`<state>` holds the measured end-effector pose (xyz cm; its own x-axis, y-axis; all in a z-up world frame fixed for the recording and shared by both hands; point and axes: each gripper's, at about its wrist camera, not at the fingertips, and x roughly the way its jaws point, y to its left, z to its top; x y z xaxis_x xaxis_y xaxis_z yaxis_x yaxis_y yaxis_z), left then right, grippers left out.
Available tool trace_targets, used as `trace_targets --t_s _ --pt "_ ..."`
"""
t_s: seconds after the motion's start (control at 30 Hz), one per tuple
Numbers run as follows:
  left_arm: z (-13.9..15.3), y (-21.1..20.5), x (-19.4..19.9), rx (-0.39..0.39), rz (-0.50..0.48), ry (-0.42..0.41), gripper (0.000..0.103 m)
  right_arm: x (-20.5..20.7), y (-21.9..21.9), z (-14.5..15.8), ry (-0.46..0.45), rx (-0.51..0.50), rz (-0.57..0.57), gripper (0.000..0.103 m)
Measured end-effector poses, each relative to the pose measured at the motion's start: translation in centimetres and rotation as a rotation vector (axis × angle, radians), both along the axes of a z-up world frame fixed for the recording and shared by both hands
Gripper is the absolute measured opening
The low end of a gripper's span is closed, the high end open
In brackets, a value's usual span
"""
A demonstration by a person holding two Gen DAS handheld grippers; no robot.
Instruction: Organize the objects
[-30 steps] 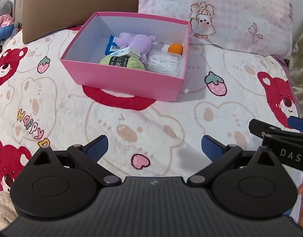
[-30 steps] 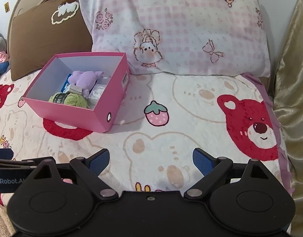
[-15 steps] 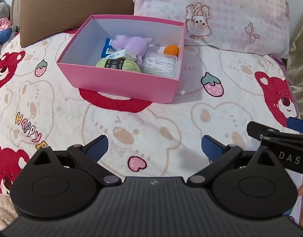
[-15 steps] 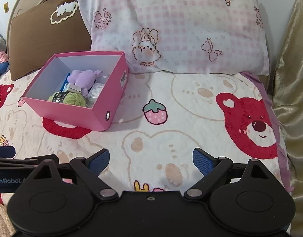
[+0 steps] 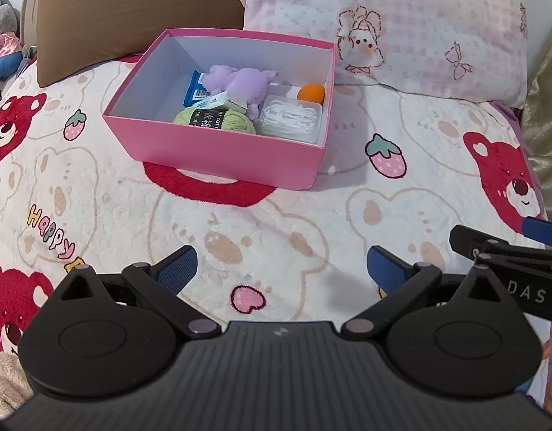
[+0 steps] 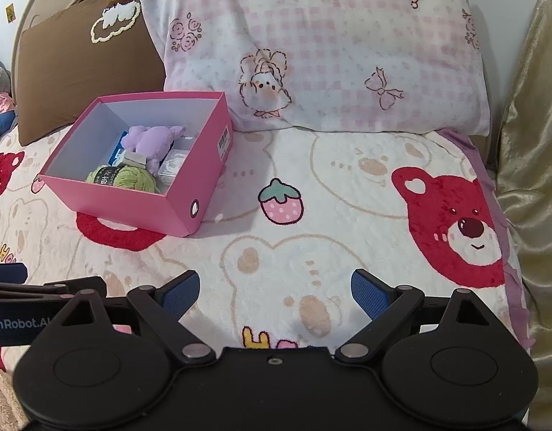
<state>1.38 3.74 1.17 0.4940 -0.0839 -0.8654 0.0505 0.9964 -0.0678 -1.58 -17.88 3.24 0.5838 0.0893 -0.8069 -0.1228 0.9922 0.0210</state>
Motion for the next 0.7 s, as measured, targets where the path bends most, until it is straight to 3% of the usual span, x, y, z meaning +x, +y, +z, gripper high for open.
trace_targets --t_s 0.7 --pt "-0.01 0.71 0.12 0.007 0.042 -0.002 0.102 -0.14 -0.66 0.23 0.005 -0.021 -0.018 0.093"
